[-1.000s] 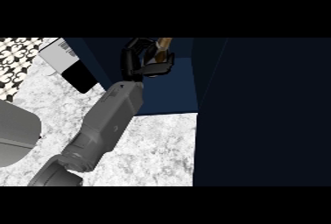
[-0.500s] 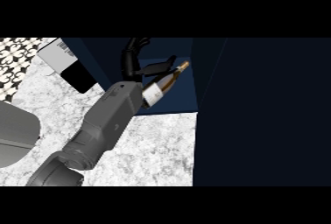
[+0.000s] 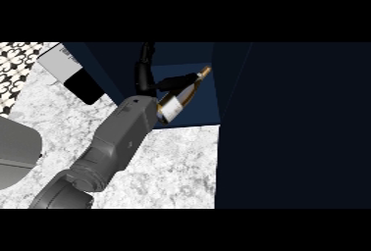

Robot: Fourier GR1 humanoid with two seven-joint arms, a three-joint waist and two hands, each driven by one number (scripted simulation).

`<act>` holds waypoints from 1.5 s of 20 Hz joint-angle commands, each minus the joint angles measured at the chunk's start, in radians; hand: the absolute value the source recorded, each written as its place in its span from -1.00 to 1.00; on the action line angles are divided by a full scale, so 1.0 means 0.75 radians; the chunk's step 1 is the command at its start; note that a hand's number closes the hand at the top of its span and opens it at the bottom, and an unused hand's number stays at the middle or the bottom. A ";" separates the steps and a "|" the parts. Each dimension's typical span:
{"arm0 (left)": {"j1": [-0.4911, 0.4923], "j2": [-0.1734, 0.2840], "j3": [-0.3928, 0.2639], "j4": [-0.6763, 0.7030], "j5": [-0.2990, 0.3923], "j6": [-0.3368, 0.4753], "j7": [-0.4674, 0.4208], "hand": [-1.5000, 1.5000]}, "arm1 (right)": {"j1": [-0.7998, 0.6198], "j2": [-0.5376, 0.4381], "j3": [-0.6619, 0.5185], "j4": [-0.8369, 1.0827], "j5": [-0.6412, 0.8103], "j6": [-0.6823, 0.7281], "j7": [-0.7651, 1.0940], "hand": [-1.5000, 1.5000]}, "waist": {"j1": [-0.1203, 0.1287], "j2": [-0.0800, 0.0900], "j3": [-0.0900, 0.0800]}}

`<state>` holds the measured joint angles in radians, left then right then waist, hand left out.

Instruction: Pick up the wine, place it into the cabinet and close the cabinet

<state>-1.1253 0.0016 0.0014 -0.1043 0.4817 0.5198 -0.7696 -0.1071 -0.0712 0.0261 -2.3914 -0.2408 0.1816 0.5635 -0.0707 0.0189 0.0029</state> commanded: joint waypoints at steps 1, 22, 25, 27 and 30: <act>0.020 0.051 -0.008 0.041 -0.025 -0.018 0.006 -1.00 | 0.008 -0.009 0.008 -0.092 -0.046 -0.003 0.046 -1.00 | -0.004 0.010 -0.006; 0.150 0.003 0.030 0.005 -0.046 -0.179 -0.217 -1.00 | 0.034 -0.003 0.039 -0.124 -0.040 -0.023 0.075 -1.00 | 0.003 0.006 -0.007; 0.145 -0.002 0.032 0.004 -0.027 -0.229 -0.176 -1.00 | 0.018 -0.029 -0.004 -0.080 -0.061 0.004 0.048 -1.00 | 0.008 0.001 -0.006; 0.157 -0.002 0.028 0.002 -0.039 -0.250 -0.187 -1.00 | 0.036 -0.010 -0.003 -0.035 -0.044 0.011 -0.006 -1.00 | 0.025 -0.001 -0.005; 0.124 -0.002 0.018 -0.014 -0.014 -0.271 -0.126 -1.00 | 0.034 -0.008 0.016 -0.046 -0.032 0.008 0.010 -1.00 | 0.027 -0.007 -0.005</act>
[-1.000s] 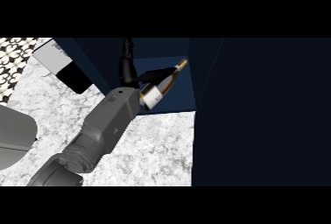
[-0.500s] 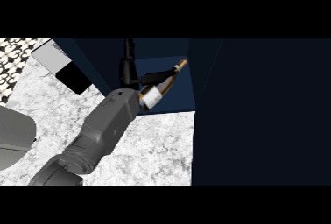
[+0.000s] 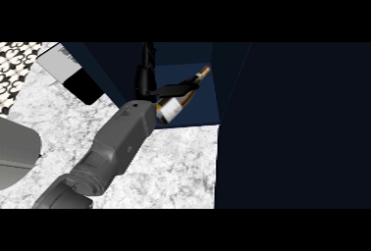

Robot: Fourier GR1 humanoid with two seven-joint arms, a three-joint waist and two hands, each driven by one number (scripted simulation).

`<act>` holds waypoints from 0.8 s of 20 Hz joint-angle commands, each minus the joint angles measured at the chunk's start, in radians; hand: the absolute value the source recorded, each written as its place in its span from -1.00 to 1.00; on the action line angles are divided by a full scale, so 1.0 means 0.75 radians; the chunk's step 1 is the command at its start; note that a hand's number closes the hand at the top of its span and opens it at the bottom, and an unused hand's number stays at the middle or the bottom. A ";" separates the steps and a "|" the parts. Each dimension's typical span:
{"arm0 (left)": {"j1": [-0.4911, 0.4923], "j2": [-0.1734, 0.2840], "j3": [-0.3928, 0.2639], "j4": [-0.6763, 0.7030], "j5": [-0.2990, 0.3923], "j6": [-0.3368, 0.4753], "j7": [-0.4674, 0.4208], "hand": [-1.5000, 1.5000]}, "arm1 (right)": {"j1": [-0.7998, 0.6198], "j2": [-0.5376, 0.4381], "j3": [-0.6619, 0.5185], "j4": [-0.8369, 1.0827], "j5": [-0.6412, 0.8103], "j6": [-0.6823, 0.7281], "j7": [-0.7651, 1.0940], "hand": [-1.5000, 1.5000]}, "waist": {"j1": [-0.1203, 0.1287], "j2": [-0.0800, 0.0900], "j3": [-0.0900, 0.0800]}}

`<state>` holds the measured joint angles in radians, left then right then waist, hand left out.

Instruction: Pick up the wine, place it into the cabinet and close the cabinet

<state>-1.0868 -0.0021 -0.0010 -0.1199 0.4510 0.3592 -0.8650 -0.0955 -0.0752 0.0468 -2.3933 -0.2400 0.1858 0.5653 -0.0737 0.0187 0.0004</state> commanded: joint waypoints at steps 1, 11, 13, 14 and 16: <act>0.102 0.003 0.024 -0.005 0.063 -0.037 -0.058 -1.00 | -0.003 -0.009 -0.006 -0.089 -0.052 -0.016 0.060 -1.00 | 0.007 -0.006 -0.002; 0.192 0.003 -0.096 -0.087 0.225 -0.106 -0.080 -1.00 | -0.033 0.022 0.046 -0.069 -0.045 -0.045 0.074 -1.00 | -0.015 -0.017 -0.002; 0.187 0.003 -0.139 -0.127 0.260 -0.103 -0.039 -1.00 | -0.082 0.037 0.060 -0.021 0.034 -0.072 0.059 -1.00 | 0.011 -0.016 -0.002; 0.198 0.003 -0.156 -0.127 0.272 -0.113 -0.043 -1.00 | -0.077 0.038 0.070 -0.026 0.017 -0.068 0.064 -1.00 | 0.008 -0.013 -0.002; 0.223 0.003 -0.236 -0.233 0.338 -0.055 0.011 -1.00 | -0.014 0.013 0.011 -0.073 -0.034 -0.049 0.056 -1.00 | 0.016 -0.023 -0.001</act>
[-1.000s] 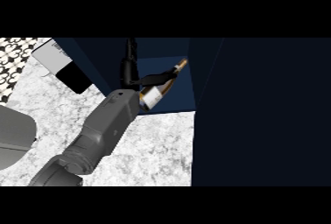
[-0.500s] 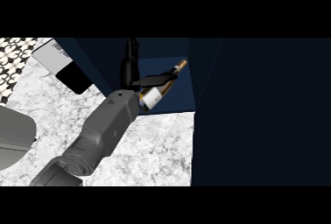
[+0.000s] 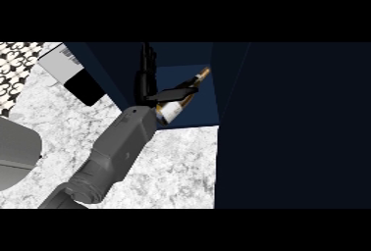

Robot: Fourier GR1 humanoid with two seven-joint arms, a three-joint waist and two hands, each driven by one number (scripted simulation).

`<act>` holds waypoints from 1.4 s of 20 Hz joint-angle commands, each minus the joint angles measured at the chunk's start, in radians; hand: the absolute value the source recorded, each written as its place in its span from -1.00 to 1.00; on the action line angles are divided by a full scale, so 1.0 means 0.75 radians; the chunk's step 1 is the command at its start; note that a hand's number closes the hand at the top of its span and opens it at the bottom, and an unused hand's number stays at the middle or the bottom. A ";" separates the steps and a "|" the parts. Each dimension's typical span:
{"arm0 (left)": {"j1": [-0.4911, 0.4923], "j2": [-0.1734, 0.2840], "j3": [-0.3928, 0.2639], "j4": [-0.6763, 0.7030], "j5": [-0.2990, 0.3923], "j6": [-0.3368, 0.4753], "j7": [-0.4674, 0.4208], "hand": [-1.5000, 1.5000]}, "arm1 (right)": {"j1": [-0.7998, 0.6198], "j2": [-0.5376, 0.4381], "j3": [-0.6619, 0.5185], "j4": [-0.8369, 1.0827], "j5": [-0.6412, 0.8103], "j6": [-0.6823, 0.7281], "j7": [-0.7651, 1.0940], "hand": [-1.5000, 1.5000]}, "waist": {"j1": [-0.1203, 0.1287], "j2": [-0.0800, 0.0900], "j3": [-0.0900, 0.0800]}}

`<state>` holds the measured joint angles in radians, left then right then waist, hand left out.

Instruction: Pick up the wine, place it into the cabinet and close the cabinet

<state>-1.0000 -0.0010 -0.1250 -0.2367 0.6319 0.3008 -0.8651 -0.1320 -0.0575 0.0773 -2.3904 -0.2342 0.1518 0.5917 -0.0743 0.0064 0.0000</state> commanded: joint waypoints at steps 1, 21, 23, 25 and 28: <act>0.140 0.001 -0.139 -0.129 0.126 0.051 0.043 -1.00 | 0.010 0.001 0.032 -0.096 0.008 -0.034 0.075 -1.00 | 0.017 -0.011 -0.001; 0.772 0.001 -0.848 -1.177 0.158 0.671 0.097 -1.00 | 0.038 -0.054 -0.092 -0.152 -0.041 -0.043 0.098 -1.00 | 0.093 -0.012 -0.001; 0.882 0.082 -0.852 -1.414 0.097 0.668 0.189 -1.00 | 0.137 -0.069 -0.120 -0.244 -0.074 -0.026 0.101 -1.00 | 0.110 -0.024 0.001; 0.917 0.081 -0.885 -1.524 0.035 0.757 0.237 -1.00 | 0.151 -0.070 -0.135 -0.162 -0.081 0.023 0.014 -1.00 | 0.105 -0.017 0.001; 1.021 0.088 -0.882 -1.573 0.002 0.759 0.241 -1.00 | 0.182 -0.071 -0.163 -0.190 -0.126 0.044 -0.005 -1.00 | 0.098 -0.014 0.001</act>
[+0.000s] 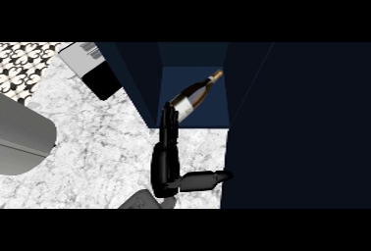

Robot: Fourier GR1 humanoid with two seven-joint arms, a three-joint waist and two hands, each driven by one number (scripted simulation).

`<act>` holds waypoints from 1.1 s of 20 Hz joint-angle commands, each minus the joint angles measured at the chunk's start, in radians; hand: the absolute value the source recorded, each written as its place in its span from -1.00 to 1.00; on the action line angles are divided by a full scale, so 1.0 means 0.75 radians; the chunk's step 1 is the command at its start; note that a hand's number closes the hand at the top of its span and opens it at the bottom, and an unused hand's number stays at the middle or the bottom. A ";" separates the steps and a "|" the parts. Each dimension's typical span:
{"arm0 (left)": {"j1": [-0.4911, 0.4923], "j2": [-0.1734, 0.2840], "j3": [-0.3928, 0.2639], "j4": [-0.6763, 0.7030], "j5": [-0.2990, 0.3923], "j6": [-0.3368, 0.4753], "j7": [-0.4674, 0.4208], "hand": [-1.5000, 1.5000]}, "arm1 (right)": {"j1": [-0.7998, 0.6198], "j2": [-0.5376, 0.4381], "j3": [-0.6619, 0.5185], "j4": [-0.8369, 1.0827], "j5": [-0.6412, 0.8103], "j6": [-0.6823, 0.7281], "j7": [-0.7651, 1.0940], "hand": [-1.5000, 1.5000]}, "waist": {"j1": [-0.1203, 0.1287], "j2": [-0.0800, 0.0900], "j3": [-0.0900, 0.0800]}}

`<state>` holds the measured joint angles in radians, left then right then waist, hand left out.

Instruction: Pick up the wine, place it into the cabinet and close the cabinet

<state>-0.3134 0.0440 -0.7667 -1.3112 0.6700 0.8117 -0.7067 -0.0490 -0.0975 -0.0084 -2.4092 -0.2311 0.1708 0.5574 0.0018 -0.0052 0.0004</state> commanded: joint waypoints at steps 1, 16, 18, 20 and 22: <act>0.174 -0.004 -0.071 -0.175 -0.093 0.148 -0.010 -1.00 | 0.034 0.008 0.018 -0.136 -0.040 -0.023 0.069 -1.00 | 0.001 0.002 0.000; 0.493 0.397 -0.150 -0.765 -0.205 0.030 0.139 -1.00 | 0.073 -0.026 0.042 -0.129 -0.218 0.084 0.138 1.00 | -0.003 0.002 0.000; 0.578 0.439 -0.216 -0.831 -0.242 0.026 0.100 -1.00 | 0.061 -0.077 0.001 -0.165 -0.268 0.110 0.197 1.00 | -0.002 0.000 -0.001; 0.605 0.511 -0.222 -0.935 -0.252 0.036 0.147 -1.00 | 0.105 -0.001 0.114 -0.080 -0.149 0.140 0.084 1.00 | 0.003 0.001 0.000; 0.573 0.566 -0.089 -0.935 -0.191 -0.055 0.166 -1.00 | 0.098 -0.066 0.053 -0.160 -0.214 0.176 0.125 1.00 | -0.006 0.003 0.000</act>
<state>0.0874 0.3860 -0.8862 -1.9431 0.5071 0.8255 -0.5971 -0.0215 -0.1255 0.0421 -2.4043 -0.2625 0.2719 0.6127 -0.0004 -0.0037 0.0003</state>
